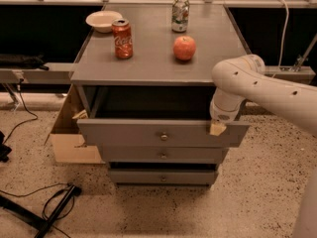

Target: Open top drawer

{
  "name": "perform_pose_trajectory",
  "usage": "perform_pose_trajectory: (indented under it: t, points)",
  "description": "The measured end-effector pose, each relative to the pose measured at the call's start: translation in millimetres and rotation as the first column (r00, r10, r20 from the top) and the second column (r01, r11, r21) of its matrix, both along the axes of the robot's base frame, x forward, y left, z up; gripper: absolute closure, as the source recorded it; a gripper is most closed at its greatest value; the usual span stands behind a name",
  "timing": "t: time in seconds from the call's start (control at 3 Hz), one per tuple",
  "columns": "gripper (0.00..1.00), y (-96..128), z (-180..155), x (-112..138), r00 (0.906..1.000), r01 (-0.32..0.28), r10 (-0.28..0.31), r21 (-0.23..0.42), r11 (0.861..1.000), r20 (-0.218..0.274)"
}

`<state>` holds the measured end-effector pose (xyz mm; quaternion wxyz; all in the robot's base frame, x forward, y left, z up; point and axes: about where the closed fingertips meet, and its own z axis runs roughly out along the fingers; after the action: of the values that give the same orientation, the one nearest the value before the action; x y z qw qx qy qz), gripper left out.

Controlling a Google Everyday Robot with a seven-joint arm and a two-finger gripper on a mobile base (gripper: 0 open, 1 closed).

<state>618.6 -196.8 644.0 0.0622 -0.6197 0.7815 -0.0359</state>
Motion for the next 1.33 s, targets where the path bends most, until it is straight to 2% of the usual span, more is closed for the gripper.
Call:
perform_pose_trajectory:
  t: [0.67, 1.0, 1.33]
  points:
    - [1.0, -8, 5, -33, 0.9998, -0.019, 0.019, 0.009, 1.0, -0.003]
    - [1.0, -8, 4, -31, 0.9998, -0.019, 0.019, 0.009, 1.0, -0.003]
    - [1.0, -10, 5, -45, 0.9987, -0.052, 0.052, 0.032, 0.998, 0.0]
